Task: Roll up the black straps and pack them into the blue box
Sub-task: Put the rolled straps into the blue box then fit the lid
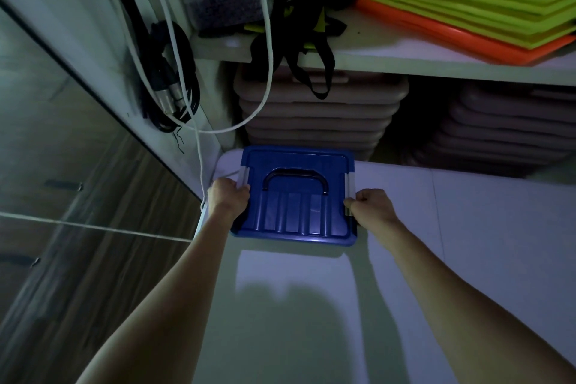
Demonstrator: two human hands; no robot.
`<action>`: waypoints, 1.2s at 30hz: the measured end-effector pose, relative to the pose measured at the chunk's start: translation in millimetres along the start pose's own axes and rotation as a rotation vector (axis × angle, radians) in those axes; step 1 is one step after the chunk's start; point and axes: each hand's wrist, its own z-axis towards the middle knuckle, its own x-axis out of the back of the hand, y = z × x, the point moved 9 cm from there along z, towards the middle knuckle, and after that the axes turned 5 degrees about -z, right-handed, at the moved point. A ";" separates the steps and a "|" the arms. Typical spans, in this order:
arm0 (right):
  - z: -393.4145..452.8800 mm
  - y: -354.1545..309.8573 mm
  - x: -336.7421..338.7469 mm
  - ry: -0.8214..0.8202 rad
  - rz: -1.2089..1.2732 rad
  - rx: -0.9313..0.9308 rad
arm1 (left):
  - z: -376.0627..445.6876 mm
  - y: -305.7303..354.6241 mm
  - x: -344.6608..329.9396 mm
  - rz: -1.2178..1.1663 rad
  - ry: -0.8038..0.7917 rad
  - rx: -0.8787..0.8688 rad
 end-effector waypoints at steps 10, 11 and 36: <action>-10.3 70.7 132.8 0.168 0.051 -0.064 | -48.2 95.7 -96.2 0.050 -0.155 -0.211; -9.8 79.4 147.6 0.183 0.051 -0.068 | -54.7 106.1 -109.1 0.048 -0.173 -0.221; 55.7 175.4 289.7 0.188 0.035 0.098 | -148.2 197.4 -260.9 -0.066 -0.116 -0.145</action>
